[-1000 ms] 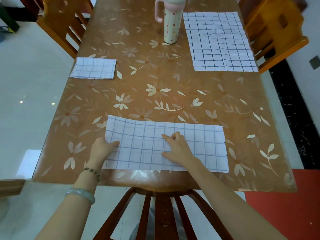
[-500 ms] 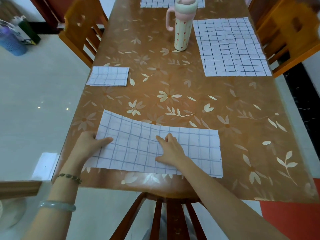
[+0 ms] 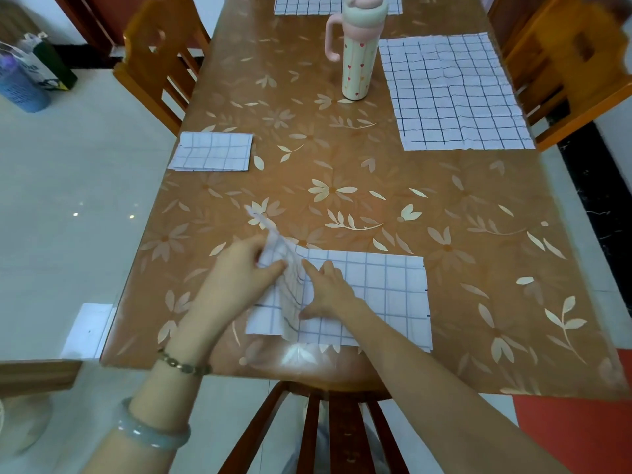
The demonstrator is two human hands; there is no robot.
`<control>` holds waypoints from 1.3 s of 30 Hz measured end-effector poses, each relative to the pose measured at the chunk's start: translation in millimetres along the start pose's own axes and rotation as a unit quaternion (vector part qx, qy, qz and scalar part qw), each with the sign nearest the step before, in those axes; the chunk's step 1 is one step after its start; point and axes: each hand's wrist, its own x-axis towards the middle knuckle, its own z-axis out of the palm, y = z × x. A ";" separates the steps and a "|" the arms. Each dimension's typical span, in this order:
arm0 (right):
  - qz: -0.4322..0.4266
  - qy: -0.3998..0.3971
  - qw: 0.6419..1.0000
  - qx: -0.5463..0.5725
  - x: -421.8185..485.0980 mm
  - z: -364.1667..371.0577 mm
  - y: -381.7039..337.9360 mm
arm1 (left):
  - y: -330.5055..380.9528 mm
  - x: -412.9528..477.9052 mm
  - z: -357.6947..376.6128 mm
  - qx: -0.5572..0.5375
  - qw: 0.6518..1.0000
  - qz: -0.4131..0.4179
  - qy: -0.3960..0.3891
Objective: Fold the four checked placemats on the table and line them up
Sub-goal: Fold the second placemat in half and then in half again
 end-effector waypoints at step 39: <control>0.274 0.244 0.850 0.377 -83.9 -61.0 125.0 | -86.3 37.1 183.3 0.285 0.947 0.136 -0.053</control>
